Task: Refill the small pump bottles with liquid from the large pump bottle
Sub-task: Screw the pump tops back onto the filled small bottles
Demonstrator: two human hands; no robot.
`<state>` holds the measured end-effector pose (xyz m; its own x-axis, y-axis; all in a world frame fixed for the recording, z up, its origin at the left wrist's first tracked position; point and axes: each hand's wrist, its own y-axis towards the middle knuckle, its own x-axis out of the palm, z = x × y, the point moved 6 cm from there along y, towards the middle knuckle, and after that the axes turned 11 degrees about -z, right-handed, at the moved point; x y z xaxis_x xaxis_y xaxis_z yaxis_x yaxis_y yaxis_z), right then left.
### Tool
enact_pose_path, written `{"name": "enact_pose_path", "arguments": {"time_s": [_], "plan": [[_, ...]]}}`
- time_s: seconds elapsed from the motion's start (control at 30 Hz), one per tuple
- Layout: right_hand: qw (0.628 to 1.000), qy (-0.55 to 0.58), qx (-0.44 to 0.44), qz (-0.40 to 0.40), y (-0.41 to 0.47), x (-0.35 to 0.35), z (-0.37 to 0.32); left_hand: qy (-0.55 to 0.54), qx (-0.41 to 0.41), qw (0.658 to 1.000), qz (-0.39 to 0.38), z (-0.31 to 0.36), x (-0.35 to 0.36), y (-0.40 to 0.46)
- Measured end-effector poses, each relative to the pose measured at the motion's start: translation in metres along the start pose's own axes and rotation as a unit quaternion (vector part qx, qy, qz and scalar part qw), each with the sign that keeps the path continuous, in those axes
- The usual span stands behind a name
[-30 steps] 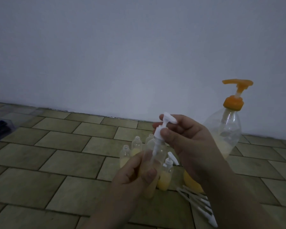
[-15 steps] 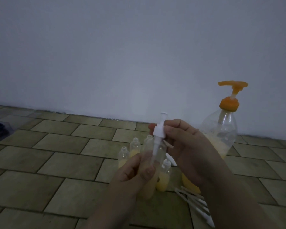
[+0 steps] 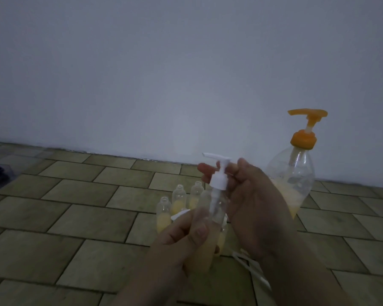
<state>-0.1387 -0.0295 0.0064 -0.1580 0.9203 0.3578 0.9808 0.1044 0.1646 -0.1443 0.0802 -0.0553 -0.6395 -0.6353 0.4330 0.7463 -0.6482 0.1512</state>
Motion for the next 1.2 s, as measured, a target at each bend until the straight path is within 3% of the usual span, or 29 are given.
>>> {"name": "enact_pose_path", "arguments": {"time_s": [0.53,0.77,0.93,1.03,1.1,1.2], "plan": [[0.999,-0.05,-0.008,0.017,-0.001,-0.008,-0.003,-0.005,-0.008,1.0,0.008,-0.001,0.0,0.0],[0.997,-0.051,0.022,-0.05,-0.003,-0.008,-0.01,-0.023,-0.014,1.0,-0.012,0.002,0.001,0.001],[0.996,-0.076,-0.034,-0.033,-0.005,-0.008,-0.01,0.126,-0.008,0.992,0.001,0.01,-0.002,-0.004],[0.994,-0.099,-0.05,0.017,-0.009,-0.01,-0.01,0.235,0.001,0.97,0.055,0.014,-0.006,-0.006],[0.99,-0.125,-0.053,0.043,-0.011,-0.007,-0.01,0.26,0.019,0.962,0.086,0.016,-0.006,-0.008],[0.969,-0.233,-0.073,0.047,-0.012,0.0,-0.02,0.261,0.038,0.962,0.071,0.021,0.001,-0.011]]}}
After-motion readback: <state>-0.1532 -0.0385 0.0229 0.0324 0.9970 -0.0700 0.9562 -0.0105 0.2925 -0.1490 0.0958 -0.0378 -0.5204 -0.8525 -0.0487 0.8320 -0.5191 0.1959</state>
